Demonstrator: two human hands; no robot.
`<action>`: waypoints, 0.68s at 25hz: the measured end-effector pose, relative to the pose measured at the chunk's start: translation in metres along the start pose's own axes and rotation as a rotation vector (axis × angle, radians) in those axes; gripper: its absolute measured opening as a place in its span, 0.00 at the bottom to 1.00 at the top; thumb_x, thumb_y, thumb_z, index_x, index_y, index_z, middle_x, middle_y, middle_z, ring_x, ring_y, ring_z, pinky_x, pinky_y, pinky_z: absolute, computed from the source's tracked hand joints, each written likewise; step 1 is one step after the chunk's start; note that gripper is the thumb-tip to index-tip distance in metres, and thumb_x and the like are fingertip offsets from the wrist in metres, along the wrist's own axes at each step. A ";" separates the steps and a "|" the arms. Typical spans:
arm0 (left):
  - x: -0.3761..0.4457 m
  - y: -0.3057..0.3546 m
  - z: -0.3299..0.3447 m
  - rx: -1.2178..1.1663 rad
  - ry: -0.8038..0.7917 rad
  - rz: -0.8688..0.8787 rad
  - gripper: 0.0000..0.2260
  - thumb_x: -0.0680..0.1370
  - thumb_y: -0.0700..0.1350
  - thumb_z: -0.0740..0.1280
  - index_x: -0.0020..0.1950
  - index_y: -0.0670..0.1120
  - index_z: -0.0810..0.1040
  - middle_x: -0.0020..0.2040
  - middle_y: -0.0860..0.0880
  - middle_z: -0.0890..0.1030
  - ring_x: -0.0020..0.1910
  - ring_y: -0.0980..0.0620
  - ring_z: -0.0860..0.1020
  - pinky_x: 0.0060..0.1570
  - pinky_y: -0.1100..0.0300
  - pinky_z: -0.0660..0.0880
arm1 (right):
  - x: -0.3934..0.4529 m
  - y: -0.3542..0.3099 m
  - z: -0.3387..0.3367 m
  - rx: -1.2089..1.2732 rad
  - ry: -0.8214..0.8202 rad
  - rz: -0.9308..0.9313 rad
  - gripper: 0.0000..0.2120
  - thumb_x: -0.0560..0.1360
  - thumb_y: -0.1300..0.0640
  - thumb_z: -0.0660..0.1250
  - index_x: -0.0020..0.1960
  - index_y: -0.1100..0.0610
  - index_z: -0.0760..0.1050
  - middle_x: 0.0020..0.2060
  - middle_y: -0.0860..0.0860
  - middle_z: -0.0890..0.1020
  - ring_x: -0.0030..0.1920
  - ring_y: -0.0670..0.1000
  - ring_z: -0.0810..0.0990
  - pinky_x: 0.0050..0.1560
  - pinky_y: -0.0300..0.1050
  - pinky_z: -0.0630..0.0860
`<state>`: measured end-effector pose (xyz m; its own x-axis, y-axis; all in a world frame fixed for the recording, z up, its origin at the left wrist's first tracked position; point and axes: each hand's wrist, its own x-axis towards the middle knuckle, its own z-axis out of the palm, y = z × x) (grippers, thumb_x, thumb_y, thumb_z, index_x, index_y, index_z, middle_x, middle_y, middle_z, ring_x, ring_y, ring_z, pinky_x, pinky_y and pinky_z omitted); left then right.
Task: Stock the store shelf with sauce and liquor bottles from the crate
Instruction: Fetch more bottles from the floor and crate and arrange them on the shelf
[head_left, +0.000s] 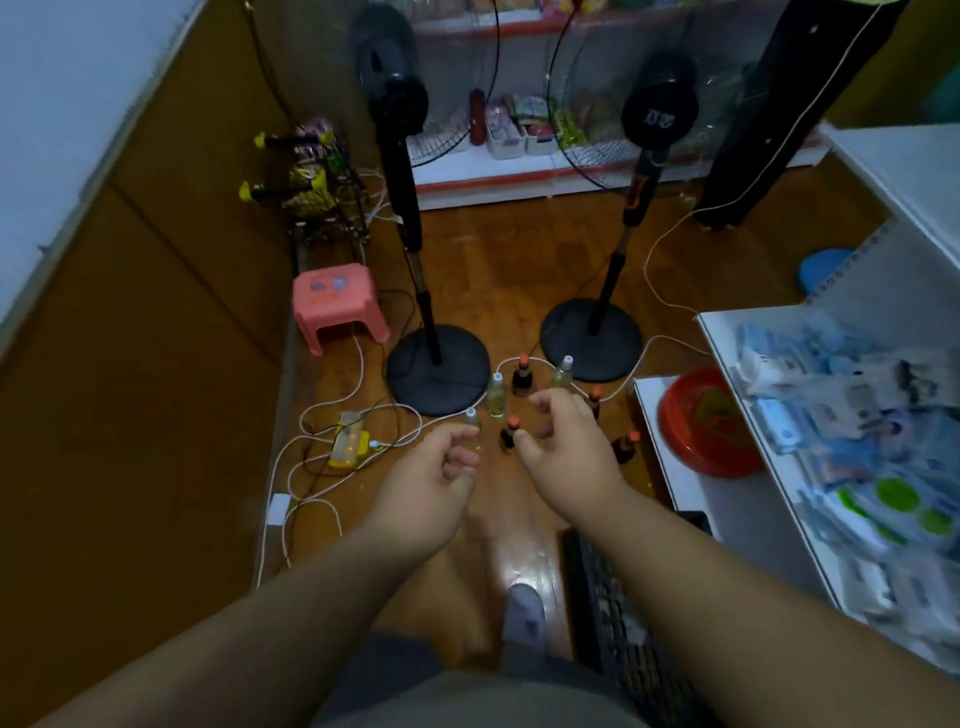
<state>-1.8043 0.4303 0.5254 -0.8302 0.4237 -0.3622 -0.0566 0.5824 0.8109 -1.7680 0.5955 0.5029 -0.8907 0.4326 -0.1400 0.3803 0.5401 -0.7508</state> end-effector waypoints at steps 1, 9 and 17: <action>0.016 0.004 -0.005 -0.017 -0.004 -0.013 0.17 0.79 0.37 0.64 0.64 0.55 0.72 0.50 0.53 0.78 0.46 0.55 0.77 0.52 0.56 0.77 | 0.018 -0.004 0.003 0.008 -0.003 0.006 0.17 0.76 0.53 0.68 0.63 0.51 0.71 0.56 0.46 0.71 0.48 0.46 0.75 0.48 0.41 0.71; 0.221 -0.044 -0.031 -0.247 -0.094 -0.257 0.09 0.78 0.36 0.65 0.55 0.47 0.77 0.46 0.43 0.81 0.37 0.51 0.77 0.38 0.61 0.75 | 0.183 0.030 0.083 0.083 0.001 0.279 0.13 0.75 0.55 0.70 0.59 0.50 0.75 0.52 0.48 0.78 0.44 0.44 0.78 0.51 0.44 0.77; 0.419 -0.179 0.023 -0.582 -0.155 -0.803 0.06 0.82 0.46 0.60 0.50 0.51 0.77 0.40 0.50 0.78 0.27 0.55 0.78 0.28 0.64 0.71 | 0.305 0.152 0.221 0.417 -0.027 0.673 0.04 0.77 0.61 0.67 0.47 0.52 0.75 0.42 0.57 0.82 0.42 0.58 0.81 0.45 0.52 0.77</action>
<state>-2.1292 0.5200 0.2177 -0.3485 0.1642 -0.9228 -0.8651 0.3225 0.3841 -2.0371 0.6497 0.2037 -0.5103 0.5493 -0.6617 0.7196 -0.1486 -0.6783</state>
